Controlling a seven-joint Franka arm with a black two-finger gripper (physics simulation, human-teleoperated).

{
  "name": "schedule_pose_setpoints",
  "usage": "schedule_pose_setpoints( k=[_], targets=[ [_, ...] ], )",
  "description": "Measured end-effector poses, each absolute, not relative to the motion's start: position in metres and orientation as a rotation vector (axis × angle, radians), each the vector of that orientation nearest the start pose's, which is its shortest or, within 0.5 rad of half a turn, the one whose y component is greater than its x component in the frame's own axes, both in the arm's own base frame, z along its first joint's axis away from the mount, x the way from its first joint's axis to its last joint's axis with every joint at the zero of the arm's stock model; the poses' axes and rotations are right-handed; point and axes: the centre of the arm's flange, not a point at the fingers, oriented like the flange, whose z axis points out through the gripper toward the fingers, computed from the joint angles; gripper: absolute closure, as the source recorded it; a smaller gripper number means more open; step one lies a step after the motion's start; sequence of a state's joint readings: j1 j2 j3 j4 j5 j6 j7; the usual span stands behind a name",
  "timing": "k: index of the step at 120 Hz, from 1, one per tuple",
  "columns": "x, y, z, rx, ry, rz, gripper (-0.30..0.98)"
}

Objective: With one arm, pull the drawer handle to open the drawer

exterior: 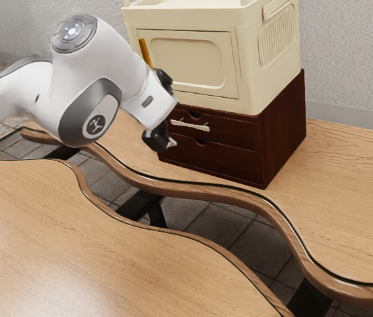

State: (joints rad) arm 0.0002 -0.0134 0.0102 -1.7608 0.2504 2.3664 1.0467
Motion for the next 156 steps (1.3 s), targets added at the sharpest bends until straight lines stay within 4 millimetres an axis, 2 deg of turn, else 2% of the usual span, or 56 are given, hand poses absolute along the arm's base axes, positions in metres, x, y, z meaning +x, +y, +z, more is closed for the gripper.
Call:
schedule_pose_setpoints(
  k=[10,29,47,56,68,81,107,127,134,145,156],
  targets=[
    [0.616,0.009,0.62,-2.119,1.451,-0.545,0.0],
    [0.622,0.012,0.61,-2.04,1.512,-0.495,0.0],
    [0.637,0.029,0.584,-2.015,1.541,-0.44,0.0],
    [0.642,0.034,0.583,-1.995,1.546,-0.44,0.0],
    [0.645,0.03,0.582,-1.967,1.568,-0.442,0.0],
    [0.652,0.029,0.568,-1.955,1.598,-0.423,0.0],
    [0.667,0.027,0.553,-1.932,1.633,-0.406,0.0],
    [0.669,0.029,0.551,-1.921,1.643,-0.398,0.0],
    [0.669,0.031,0.55,-1.92,1.644,-0.395,0.0],
    [0.671,0.045,0.552,-1.926,1.625,-0.39,0.0],
    [0.678,0.047,0.548,-1.923,1.628,-0.386,0.0]
  ],
)
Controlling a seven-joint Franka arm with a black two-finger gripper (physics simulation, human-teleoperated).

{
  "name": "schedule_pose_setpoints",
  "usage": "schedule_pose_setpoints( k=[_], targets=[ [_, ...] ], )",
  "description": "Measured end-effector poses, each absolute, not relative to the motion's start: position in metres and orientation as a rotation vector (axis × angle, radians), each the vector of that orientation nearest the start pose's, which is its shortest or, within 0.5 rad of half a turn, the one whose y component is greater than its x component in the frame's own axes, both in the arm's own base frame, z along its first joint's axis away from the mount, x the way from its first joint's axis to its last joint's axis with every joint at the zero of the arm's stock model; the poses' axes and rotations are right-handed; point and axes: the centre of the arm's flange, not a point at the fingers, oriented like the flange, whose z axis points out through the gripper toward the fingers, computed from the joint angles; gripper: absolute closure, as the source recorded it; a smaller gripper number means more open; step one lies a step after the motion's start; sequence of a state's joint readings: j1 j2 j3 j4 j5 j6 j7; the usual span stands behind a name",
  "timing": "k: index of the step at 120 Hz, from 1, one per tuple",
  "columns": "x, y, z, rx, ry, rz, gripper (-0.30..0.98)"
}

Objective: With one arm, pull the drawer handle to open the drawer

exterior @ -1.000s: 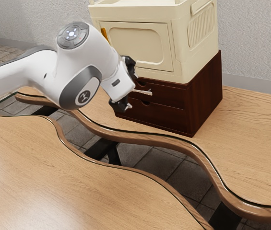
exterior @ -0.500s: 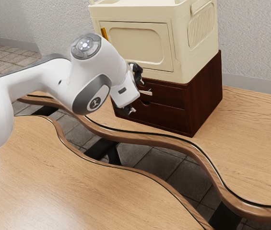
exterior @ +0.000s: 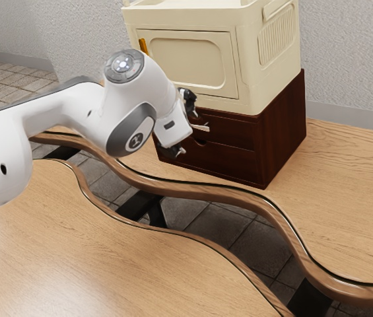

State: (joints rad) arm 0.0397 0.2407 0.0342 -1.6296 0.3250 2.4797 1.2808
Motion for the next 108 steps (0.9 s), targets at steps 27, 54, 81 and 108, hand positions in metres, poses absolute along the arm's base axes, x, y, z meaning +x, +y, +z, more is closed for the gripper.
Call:
schedule_pose_setpoints(
  k=[27,54,81,108],
  targets=[
    [0.691,0.057,0.522,-1.941,1.643,-0.349,-0.01],
    [0.692,0.056,0.515,-1.942,1.657,-0.341,0.0],
    [0.686,0.056,0.514,-1.948,1.665,-0.333,0.0],
    [0.674,0.058,0.516,-1.958,1.671,-0.318,0.01]
  ],
)
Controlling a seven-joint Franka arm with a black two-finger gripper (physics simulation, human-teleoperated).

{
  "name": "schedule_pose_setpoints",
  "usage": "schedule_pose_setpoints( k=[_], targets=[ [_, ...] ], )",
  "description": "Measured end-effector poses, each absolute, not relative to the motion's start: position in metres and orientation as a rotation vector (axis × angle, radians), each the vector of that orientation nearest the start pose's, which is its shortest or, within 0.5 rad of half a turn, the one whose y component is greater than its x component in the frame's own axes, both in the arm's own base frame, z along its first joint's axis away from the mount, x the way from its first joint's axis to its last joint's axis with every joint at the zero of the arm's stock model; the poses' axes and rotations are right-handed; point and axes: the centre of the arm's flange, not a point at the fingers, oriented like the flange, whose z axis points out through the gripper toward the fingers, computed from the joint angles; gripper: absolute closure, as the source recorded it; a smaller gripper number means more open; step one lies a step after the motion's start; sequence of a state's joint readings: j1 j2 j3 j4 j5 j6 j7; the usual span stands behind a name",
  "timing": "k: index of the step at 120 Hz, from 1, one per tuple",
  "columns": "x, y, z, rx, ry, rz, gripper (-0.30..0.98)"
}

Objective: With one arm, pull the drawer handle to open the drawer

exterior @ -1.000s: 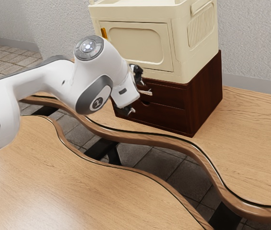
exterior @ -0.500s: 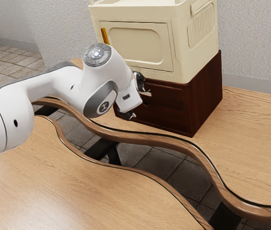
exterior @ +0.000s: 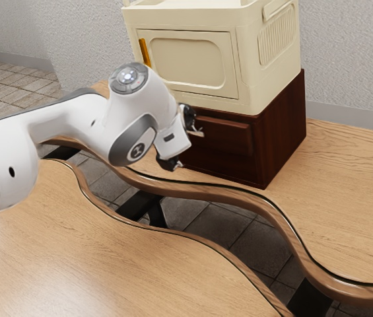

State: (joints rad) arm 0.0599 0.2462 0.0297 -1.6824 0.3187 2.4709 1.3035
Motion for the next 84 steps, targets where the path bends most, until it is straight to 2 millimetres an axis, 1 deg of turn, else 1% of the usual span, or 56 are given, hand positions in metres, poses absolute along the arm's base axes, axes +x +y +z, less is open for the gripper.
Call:
schedule_pose_setpoints(
  k=[7,16,58,84],
  targets=[
    [0.668,0.063,0.516,-1.967,1.666,-0.311,0.0],
    [0.661,0.065,0.516,-1.974,1.666,-0.305,0.0],
    [0.63,0.063,0.51,-2.0,1.686,-0.278,0.0],
    [0.609,0.062,0.511,-2.007,1.694,-0.268,0.0]
  ],
)
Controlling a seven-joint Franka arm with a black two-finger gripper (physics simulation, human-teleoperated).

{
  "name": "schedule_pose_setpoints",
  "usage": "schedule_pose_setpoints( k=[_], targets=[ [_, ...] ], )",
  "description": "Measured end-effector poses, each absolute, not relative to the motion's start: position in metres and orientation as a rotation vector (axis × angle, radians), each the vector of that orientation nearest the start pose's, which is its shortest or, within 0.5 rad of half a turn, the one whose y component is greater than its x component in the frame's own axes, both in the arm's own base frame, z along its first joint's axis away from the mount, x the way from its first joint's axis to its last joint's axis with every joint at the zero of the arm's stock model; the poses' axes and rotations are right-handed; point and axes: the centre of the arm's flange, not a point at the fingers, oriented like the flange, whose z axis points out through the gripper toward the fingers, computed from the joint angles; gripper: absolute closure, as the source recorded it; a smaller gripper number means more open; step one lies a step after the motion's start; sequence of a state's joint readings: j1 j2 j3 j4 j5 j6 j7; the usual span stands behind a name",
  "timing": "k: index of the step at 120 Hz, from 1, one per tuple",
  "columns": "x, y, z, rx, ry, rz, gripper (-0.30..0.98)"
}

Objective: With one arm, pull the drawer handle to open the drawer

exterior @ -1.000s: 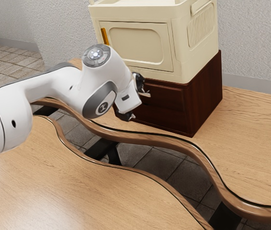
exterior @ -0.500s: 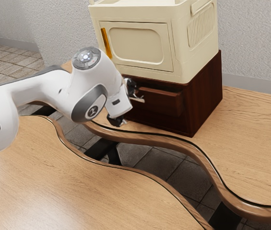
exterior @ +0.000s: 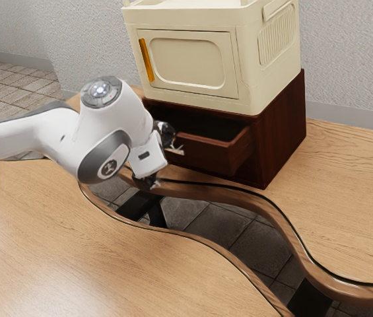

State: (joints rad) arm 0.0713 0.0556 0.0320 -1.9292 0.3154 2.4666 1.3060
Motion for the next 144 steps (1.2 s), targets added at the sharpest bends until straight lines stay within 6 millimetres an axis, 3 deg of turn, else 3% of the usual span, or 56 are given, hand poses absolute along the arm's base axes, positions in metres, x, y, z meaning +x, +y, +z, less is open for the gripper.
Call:
schedule_pose_setpoints(
  k=[96,116,144],
  targets=[
    [0.534,0.054,0.521,-2.041,1.715,-0.224,0.02],
    [0.53,0.055,0.524,-2.045,1.711,-0.222,0.01],
    [0.519,0.056,0.55,-2.031,1.681,-0.256,0.01]
  ],
)
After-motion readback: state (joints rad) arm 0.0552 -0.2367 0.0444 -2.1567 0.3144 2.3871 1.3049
